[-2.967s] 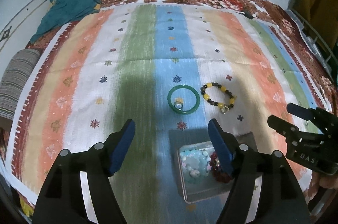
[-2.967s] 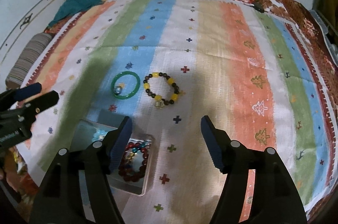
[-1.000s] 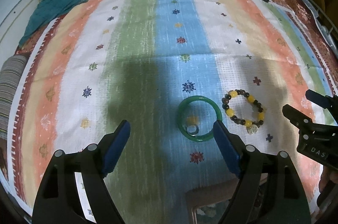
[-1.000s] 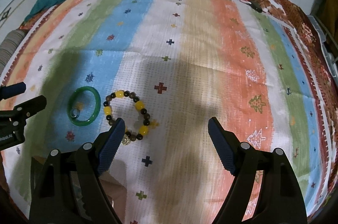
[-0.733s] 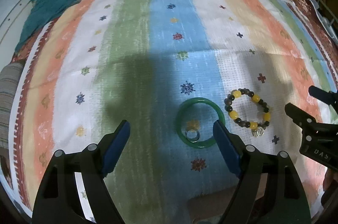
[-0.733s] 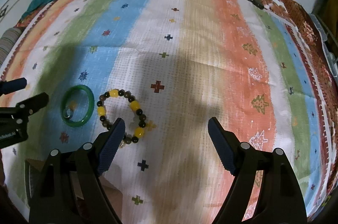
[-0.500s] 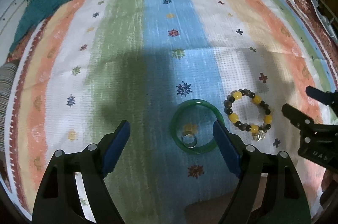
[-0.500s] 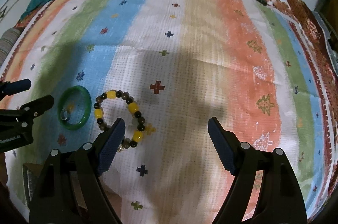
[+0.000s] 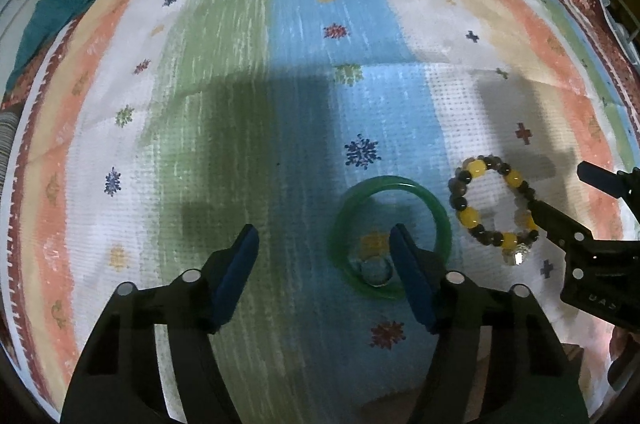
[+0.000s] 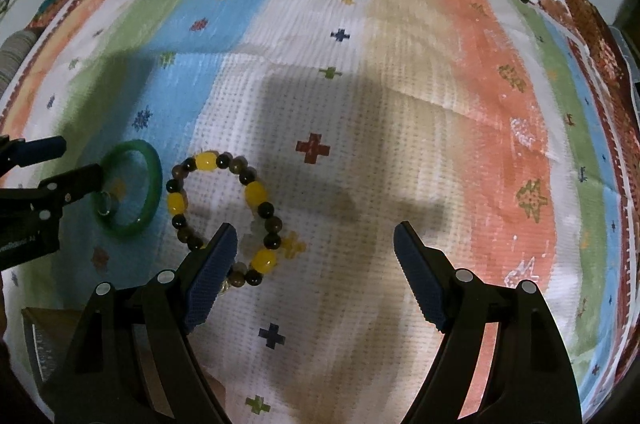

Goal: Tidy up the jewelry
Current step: 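Close the left tool on the green bangle while the right tool grasps the yellow-black bracelet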

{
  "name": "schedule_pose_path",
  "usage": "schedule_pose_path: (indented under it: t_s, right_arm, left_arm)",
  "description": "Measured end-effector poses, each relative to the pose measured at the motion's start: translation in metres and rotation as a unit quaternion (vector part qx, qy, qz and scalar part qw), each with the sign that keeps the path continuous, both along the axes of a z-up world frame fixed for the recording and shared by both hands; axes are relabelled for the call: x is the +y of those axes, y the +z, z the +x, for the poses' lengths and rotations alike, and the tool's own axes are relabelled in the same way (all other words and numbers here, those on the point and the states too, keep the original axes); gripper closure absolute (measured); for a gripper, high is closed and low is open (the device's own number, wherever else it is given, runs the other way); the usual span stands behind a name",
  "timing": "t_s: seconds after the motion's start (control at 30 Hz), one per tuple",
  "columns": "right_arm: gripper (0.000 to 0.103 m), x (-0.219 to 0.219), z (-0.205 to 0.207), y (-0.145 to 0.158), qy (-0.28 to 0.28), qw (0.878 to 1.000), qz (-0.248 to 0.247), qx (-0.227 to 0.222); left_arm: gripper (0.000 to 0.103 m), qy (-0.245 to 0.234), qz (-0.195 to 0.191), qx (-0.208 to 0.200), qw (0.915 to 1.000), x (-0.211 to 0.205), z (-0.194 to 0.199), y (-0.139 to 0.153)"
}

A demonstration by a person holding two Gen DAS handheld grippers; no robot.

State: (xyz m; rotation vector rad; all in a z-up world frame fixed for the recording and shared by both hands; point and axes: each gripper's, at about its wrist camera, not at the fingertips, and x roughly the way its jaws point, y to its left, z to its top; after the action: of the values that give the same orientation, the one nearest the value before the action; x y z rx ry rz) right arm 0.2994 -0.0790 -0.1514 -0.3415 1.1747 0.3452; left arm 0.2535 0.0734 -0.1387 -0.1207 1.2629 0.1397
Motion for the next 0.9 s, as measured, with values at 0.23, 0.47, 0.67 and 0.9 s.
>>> schedule_pose_path:
  t_s: [0.23,0.47,0.67,0.9]
  right_arm:
    - [0.036,0.003,-0.002,-0.015,0.007,1.000,-0.008,0.023]
    - [0.057,0.005,-0.002,-0.014,0.009,1.000,0.004,0.029]
    - [0.080,0.005,-0.003,-0.012,0.016,0.999,0.011,0.032]
    - [0.090,0.005,0.000,-0.006,0.014,0.999,0.020,0.031]
  left_arm:
    - [0.059,-0.001,0.003,0.010,0.9999,0.005,-0.001,-0.017]
    - [0.082,-0.011,0.021,0.007,0.9997,0.001,-0.003,-0.018]
    - [0.096,-0.013,0.021,0.008,0.9996,-0.001,-0.004,-0.017]
    - [0.096,-0.010,0.024,0.002,0.9997,0.001,-0.008,-0.007]
